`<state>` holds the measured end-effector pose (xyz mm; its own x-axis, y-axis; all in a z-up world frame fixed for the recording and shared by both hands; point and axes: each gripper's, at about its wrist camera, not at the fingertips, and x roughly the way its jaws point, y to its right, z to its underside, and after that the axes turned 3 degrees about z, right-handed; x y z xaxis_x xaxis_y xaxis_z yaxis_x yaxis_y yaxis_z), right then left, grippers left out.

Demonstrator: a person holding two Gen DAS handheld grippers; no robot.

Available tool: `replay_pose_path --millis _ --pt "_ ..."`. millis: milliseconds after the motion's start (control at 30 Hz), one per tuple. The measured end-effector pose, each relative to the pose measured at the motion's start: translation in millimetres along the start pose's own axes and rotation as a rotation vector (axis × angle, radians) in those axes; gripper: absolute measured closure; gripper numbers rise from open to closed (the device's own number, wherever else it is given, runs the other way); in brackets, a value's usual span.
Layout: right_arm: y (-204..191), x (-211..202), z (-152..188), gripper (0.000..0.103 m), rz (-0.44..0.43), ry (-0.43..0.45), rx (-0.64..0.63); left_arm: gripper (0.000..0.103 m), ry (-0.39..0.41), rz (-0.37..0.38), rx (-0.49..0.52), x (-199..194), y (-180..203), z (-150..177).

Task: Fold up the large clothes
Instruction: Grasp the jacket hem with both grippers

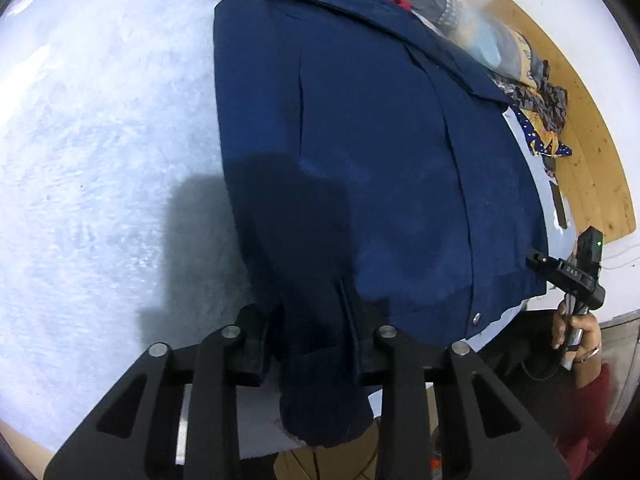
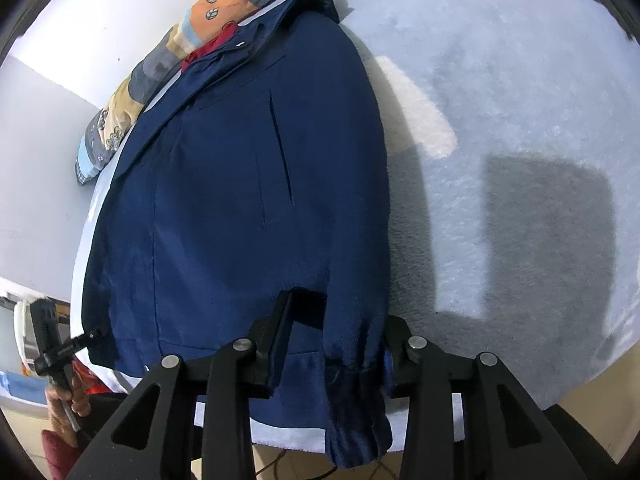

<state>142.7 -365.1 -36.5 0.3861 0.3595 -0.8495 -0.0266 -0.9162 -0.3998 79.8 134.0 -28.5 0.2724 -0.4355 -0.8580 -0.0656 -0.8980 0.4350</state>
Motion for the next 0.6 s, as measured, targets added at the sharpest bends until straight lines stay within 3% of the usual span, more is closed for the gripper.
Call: replay_pose_path --millis 100,167,200,233,267,300,433,600 --pt "-2 -1 1 0.063 0.010 0.004 -0.017 0.061 -0.003 0.013 0.013 3 4 -1" --pt "-6 -1 -1 0.062 0.024 -0.002 -0.031 0.061 0.003 -0.018 0.050 7 11 -1" --pt "-8 -1 -1 0.065 0.029 -0.001 -0.039 0.070 0.009 -0.043 0.079 7 15 1" --pt "-10 -2 -1 0.081 0.028 0.005 -0.047 0.076 0.013 -0.053 0.093 6 17 2" --pt "-14 -4 -1 0.087 0.027 0.015 -0.067 0.077 0.021 -0.049 0.090 5 18 3" --pt "-14 -6 -2 0.087 0.014 0.024 -0.069 0.078 0.028 -0.041 0.077 4 16 3" --pt "-7 -22 -3 0.089 -0.088 0.078 -0.026 0.080 0.087 -0.015 0.086 -9 15 4" --pt "-6 -56 -5 0.090 -0.311 0.209 0.008 0.080 0.236 0.079 0.104 -43 17 5"
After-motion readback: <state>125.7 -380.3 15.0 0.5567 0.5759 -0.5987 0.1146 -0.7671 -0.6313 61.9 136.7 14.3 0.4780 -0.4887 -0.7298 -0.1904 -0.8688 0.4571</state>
